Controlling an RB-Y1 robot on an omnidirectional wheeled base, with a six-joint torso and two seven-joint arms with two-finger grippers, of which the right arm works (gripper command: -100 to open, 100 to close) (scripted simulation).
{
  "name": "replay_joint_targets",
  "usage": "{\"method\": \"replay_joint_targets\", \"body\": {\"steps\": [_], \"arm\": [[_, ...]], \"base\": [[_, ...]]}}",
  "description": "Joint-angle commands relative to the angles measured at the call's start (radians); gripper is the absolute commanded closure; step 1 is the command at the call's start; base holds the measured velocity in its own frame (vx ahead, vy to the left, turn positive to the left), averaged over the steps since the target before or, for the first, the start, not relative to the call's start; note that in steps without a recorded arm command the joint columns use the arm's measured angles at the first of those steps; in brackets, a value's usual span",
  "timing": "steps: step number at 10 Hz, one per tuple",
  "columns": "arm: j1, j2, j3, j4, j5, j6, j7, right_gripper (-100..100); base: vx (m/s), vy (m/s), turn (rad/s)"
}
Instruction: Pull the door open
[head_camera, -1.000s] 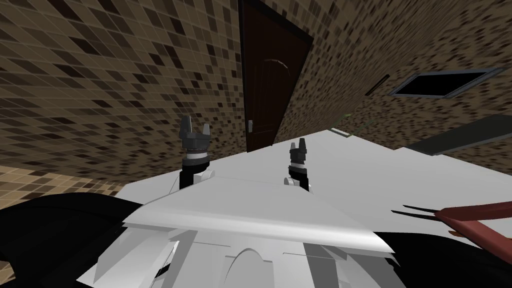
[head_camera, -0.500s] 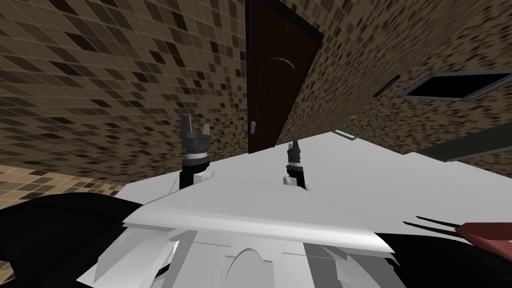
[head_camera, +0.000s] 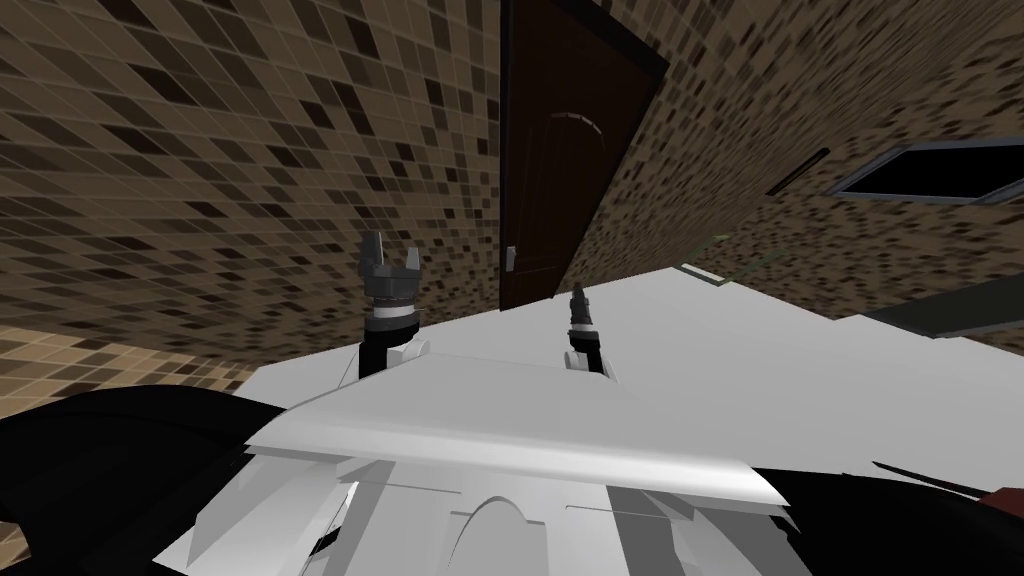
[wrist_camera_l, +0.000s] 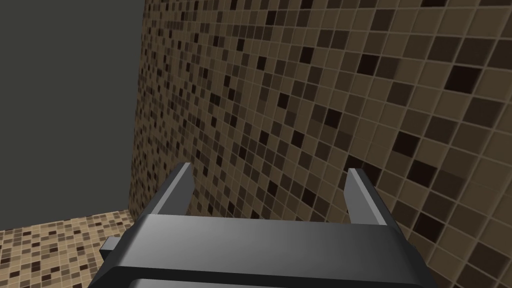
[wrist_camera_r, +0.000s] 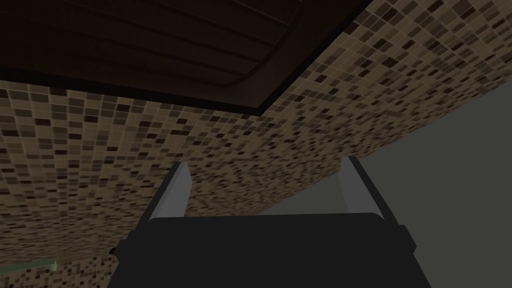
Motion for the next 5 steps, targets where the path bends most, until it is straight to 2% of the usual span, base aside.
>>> {"method": "replay_joint_targets", "body": {"steps": [1,5], "arm": [[-0.019,-0.012,-0.002,0.035,0.012,0.000,0.027,-100],[-0.064,-0.037,-0.002,0.124,0.046,-0.003,0.095,-100]], "base": [[0.113,0.055,0.043],[0.096,0.050,0.054]]}}
